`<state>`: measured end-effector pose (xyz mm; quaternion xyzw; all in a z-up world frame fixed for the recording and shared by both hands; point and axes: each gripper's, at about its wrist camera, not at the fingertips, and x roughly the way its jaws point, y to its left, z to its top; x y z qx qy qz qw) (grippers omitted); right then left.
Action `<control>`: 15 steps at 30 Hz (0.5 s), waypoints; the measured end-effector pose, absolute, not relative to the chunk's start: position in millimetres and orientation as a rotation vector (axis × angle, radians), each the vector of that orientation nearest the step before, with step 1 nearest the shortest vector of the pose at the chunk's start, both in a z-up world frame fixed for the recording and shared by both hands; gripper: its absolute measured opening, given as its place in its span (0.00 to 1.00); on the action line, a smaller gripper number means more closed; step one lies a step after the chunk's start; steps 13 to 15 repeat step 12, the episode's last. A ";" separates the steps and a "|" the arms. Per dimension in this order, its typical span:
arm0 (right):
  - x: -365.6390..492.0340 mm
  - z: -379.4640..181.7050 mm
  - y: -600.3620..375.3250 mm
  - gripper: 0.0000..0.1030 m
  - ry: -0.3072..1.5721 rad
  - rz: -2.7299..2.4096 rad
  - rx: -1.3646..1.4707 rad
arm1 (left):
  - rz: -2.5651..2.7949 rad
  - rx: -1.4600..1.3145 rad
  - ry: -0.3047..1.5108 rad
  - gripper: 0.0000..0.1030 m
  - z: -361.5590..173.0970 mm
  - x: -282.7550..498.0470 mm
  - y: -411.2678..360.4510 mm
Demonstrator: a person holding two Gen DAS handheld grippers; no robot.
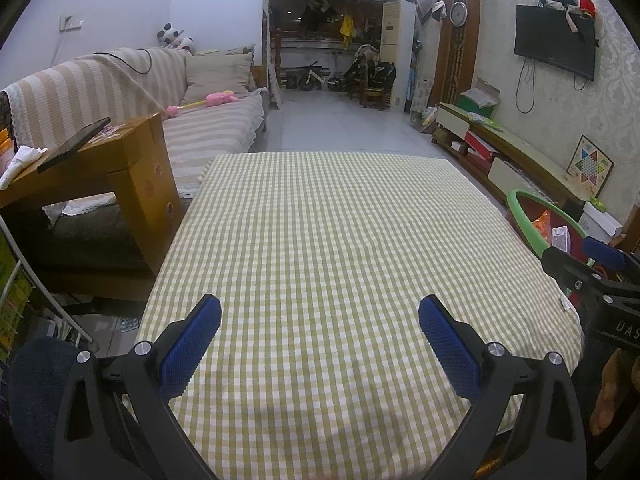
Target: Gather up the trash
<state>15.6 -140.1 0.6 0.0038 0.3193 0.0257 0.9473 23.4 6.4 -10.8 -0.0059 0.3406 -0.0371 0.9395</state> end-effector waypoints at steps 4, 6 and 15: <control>15.4 0.9 -140.6 0.95 0.650 0.051 0.008 | -0.079 -0.015 0.681 0.92 -9.5 21.3 6.8; 15.5 1.1 -140.7 0.95 0.650 0.052 0.006 | -0.075 -0.011 0.683 0.92 -9.2 22.0 5.9; 15.4 1.4 -140.4 0.95 0.649 0.051 0.007 | -0.061 -0.005 0.682 0.92 -9.3 23.2 6.5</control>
